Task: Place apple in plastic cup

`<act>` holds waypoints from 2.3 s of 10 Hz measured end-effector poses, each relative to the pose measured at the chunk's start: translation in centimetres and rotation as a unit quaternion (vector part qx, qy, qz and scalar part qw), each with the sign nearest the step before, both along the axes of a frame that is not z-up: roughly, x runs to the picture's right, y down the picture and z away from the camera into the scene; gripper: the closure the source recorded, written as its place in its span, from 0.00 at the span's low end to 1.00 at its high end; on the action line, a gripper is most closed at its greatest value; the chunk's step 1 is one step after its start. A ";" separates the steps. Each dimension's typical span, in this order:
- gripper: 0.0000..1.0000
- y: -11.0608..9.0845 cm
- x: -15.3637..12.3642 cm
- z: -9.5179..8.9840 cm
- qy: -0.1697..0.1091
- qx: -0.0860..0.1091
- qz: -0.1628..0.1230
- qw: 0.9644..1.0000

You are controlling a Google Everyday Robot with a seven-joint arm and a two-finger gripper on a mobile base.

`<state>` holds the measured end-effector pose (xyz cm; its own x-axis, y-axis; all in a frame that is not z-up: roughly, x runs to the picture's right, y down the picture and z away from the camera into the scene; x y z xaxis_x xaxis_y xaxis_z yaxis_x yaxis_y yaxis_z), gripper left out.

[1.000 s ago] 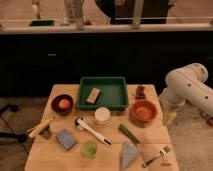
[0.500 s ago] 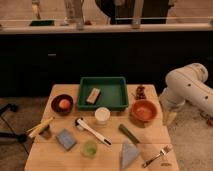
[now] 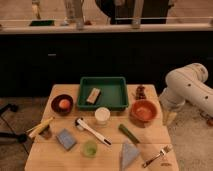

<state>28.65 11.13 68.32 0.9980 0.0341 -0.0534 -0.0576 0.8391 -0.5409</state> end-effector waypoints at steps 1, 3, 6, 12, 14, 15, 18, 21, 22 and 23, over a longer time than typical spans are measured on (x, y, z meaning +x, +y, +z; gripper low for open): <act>0.20 0.0 0.0 0.0 0.000 0.000 0.000 1.000; 0.20 0.0 0.0 0.0 0.000 0.000 0.000 1.000; 0.20 0.0 -0.1 0.0 0.000 0.001 -0.003 1.000; 0.20 -0.3 -1.0 0.0 0.002 0.002 -0.015 1.000; 0.20 -0.7 -1.4 -0.2 -0.013 0.015 -0.023 1.000; 0.20 -1.1 -2.3 -0.5 -0.029 0.028 -0.040 0.998; 0.20 -2.5 -7.2 -0.7 -0.086 0.059 -0.105 0.989; 0.20 -3.3 -12.2 -0.9 -0.138 0.080 -0.202 0.966; 0.20 -3.4 -14.6 -0.8 -0.161 0.082 -0.251 0.951; 0.20 -3.3 -16.4 -0.8 -0.177 0.083 -0.289 0.937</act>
